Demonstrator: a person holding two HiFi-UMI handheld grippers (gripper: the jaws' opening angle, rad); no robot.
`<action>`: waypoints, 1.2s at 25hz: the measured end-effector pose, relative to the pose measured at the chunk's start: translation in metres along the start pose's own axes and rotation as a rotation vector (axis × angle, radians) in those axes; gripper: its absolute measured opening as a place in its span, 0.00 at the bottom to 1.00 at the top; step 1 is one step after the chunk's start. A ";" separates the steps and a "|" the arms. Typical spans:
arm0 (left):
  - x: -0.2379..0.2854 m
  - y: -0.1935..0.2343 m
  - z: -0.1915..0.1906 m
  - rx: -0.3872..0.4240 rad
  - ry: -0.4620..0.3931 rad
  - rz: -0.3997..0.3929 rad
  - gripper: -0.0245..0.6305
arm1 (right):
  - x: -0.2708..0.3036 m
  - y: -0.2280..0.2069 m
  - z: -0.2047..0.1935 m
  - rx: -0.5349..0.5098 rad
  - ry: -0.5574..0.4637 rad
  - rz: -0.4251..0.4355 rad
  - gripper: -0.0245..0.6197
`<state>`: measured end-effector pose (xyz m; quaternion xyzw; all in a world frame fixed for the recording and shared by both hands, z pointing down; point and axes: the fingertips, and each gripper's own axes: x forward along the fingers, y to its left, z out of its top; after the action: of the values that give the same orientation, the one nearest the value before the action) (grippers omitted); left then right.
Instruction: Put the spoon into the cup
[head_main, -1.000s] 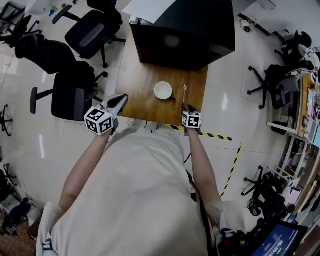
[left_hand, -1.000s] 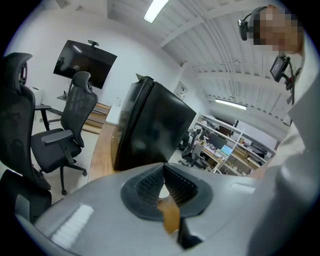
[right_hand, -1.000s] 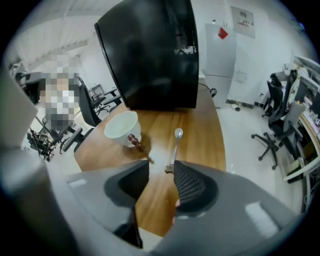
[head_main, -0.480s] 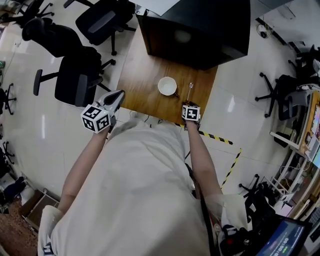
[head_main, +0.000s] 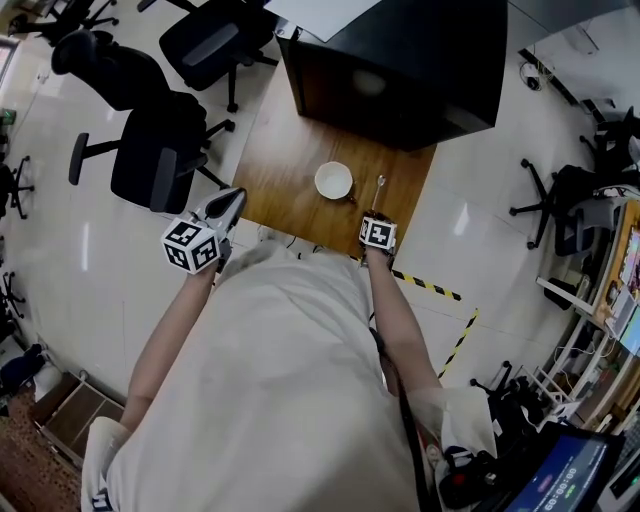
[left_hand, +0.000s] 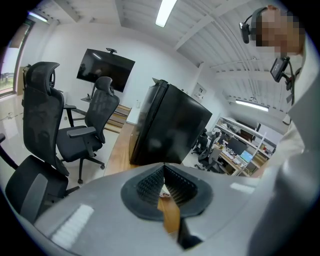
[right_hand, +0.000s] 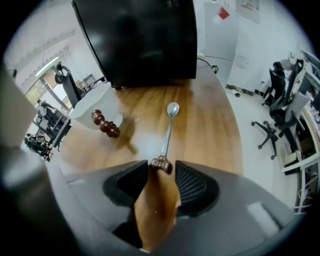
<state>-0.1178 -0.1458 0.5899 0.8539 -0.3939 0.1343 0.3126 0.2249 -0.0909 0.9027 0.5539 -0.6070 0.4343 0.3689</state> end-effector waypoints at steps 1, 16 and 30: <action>-0.001 0.000 -0.001 -0.001 0.000 0.005 0.04 | 0.001 0.000 -0.001 -0.005 0.001 -0.012 0.30; 0.002 -0.001 0.005 0.001 -0.025 0.011 0.04 | -0.021 0.002 0.013 -0.107 -0.083 -0.021 0.24; 0.012 -0.006 0.009 0.012 -0.038 -0.039 0.04 | -0.071 0.017 0.034 -0.129 -0.220 0.058 0.23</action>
<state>-0.1054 -0.1560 0.5861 0.8656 -0.3824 0.1145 0.3023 0.2175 -0.0978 0.8228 0.5556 -0.6861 0.3417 0.3221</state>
